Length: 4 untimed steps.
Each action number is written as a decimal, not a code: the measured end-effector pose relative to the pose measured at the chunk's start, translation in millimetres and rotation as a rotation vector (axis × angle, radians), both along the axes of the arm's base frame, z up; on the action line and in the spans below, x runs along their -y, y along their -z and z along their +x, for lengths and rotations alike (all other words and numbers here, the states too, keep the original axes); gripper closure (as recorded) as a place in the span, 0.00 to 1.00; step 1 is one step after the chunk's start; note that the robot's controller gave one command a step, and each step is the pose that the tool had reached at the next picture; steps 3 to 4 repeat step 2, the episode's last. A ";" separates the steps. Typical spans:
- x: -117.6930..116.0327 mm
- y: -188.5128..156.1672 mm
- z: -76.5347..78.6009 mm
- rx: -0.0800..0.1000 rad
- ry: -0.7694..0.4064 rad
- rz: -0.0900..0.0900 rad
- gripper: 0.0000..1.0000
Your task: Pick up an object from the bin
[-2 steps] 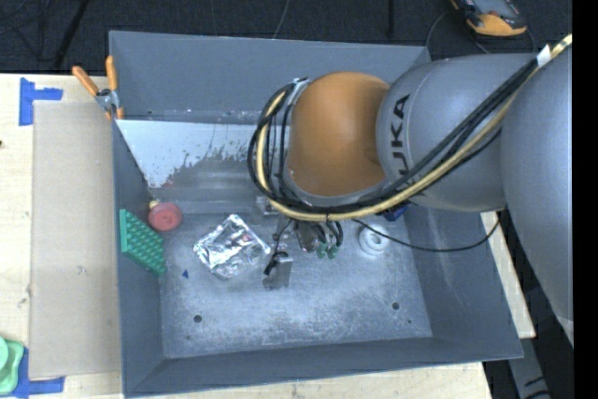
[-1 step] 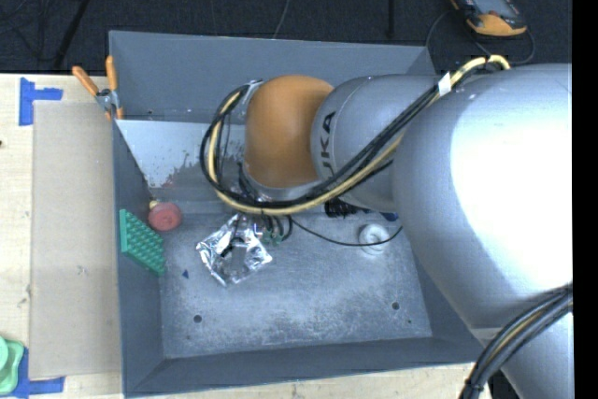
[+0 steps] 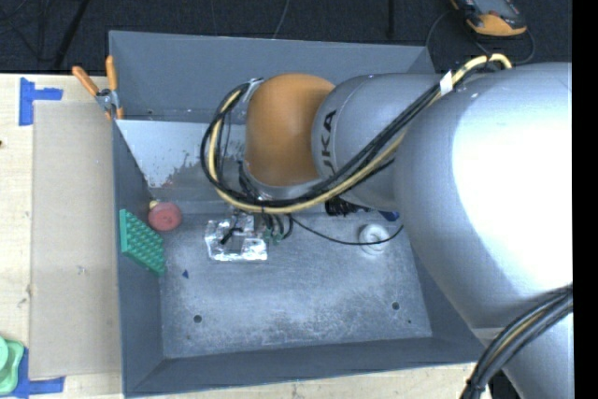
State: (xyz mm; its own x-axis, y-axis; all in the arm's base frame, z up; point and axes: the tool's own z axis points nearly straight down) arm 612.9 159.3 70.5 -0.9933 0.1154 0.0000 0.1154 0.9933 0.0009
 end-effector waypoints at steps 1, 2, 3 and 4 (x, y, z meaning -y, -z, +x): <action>-0.5 -128.9 -11.5 0.008 -0.012 0.002 1.00; -11.0 -200.8 -53.4 0.007 -0.016 0.001 1.00; -11.0 -200.8 -53.4 0.007 -0.016 0.001 1.00; -11.0 -200.8 -53.4 0.007 -0.016 0.001 1.00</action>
Offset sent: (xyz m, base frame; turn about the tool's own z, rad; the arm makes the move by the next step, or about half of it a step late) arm -0.0133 0.0004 0.1240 -0.0147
